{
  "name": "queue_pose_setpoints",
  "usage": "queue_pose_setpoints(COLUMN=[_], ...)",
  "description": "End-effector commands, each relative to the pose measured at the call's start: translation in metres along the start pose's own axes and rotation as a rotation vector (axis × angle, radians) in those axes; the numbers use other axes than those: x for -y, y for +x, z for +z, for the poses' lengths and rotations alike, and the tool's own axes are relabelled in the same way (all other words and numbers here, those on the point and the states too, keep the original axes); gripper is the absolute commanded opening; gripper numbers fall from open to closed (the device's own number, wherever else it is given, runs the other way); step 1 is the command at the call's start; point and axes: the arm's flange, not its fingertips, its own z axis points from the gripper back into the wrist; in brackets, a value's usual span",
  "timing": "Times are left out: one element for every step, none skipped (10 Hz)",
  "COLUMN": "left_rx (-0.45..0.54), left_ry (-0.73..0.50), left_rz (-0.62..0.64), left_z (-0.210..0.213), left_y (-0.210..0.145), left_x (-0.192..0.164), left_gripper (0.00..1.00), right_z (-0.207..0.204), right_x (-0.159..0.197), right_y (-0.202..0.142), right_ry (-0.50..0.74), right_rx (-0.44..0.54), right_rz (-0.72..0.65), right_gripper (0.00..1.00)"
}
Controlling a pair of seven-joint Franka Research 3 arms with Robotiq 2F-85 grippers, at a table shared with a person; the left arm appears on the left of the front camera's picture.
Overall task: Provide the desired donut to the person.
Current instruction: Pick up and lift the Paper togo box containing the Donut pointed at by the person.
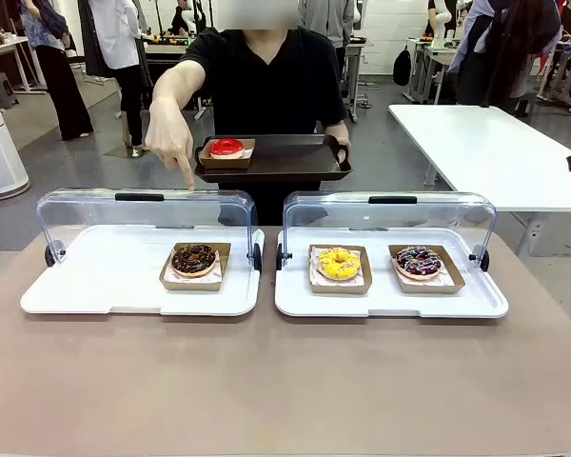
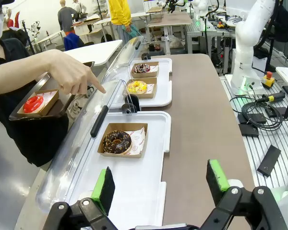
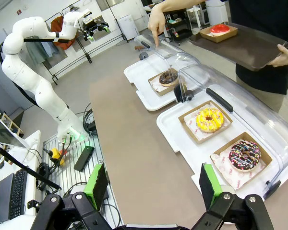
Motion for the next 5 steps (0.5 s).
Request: queue_pose_setpoints(left_rx=[0.003,0.003,0.003,0.003,0.000], left_ry=[0.008,0.008,0.008,0.008,0.000], left_rz=[-0.010,-0.010,-0.010,-0.010,0.000], left_z=[0.0008,0.0008,0.0008,0.0008,-0.0001], left_y=[-0.0002,-0.0002,-0.0002,-0.0002,0.0000], left_x=[0.0002,0.0002,0.0002,0.0002,0.0000], left_gripper=[1.00,1.00,1.00,1.00,1.00], right_z=[-0.0009,-0.0009,-0.0009,-0.0009,-0.0009], right_x=[0.0012,0.0012,0.0012,0.0012,0.0012], right_y=[0.0016,0.0016,0.0016,0.0016,0.0016], right_ry=[0.010,0.010,0.010,0.010,0.010], right_rx=[0.020,0.020,0.020,0.020,0.020], right_rz=[0.008,0.008,0.008,0.008,0.008], right_gripper=[1.00,1.00,1.00,1.00,1.00])
